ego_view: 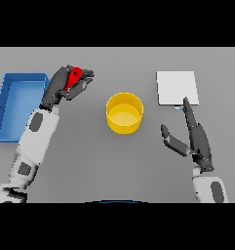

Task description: Pick up the red beaker and tilt it to pour out 1 green nut into yellow bowl. Pick up the yellow bowl and place it on the metallic measuring scale.

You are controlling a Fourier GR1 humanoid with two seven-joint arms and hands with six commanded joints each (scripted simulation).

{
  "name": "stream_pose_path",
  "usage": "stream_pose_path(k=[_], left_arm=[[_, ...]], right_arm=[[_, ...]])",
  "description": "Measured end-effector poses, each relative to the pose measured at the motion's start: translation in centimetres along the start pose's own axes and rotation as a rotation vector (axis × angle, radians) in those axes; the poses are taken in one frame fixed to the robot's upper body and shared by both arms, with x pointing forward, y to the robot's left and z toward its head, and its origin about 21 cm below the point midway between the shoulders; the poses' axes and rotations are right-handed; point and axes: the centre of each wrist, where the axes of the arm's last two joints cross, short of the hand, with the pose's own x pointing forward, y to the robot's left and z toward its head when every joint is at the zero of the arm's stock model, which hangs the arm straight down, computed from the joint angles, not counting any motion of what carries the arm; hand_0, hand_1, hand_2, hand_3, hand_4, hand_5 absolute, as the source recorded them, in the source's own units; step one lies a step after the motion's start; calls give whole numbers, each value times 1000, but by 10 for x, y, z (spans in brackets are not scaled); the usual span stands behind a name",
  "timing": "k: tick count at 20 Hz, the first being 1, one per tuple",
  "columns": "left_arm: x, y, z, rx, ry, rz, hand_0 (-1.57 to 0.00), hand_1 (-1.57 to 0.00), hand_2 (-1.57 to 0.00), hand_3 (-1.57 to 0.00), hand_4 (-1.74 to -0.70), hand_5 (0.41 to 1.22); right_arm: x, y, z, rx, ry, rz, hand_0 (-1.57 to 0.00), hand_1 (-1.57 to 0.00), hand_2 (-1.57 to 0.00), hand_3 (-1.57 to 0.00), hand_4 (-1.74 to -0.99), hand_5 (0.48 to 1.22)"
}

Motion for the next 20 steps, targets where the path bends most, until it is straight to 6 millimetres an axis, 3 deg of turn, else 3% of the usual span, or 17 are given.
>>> stream_pose_path(k=[7, 12, 13, 16, 20], left_arm=[[43, -8, -20, -184, -31, -440, -1570, -1570, -1570, -1570, -1740, 1147], [64, -31, -28, -312, -54, -810, -1571, -1571, -1571, -1571, -1741, 1197], [67, -31, -31, -336, -48, -874, -1571, -1571, -1571, -1571, -1689, 1202], [80, -42, -40, -422, -53, -1066, -1571, -1571, -1571, -1383, -1710, 1211], [90, -49, -51, -525, -85, -1278, -1571, -1571, -1571, -1295, -1719, 1217]], right_arm=[[3, 5, 2, 16, 5, -12, 1, 1, 1, 1, -1182, 668], [3, 10, 0, 18, 19, -36, 1, 1, 1, 1, -1187, 676], [7, 9, 1, 16, 3, -38, 1, 1, 1, 1, -1191, 675], [7, 4, 0, 8, 30, -47, 1, 1, 1, 1, -1195, 671], [4, 7, 3, 10, 40, -100, 1, 1, 1, 1, -1206, 639]])
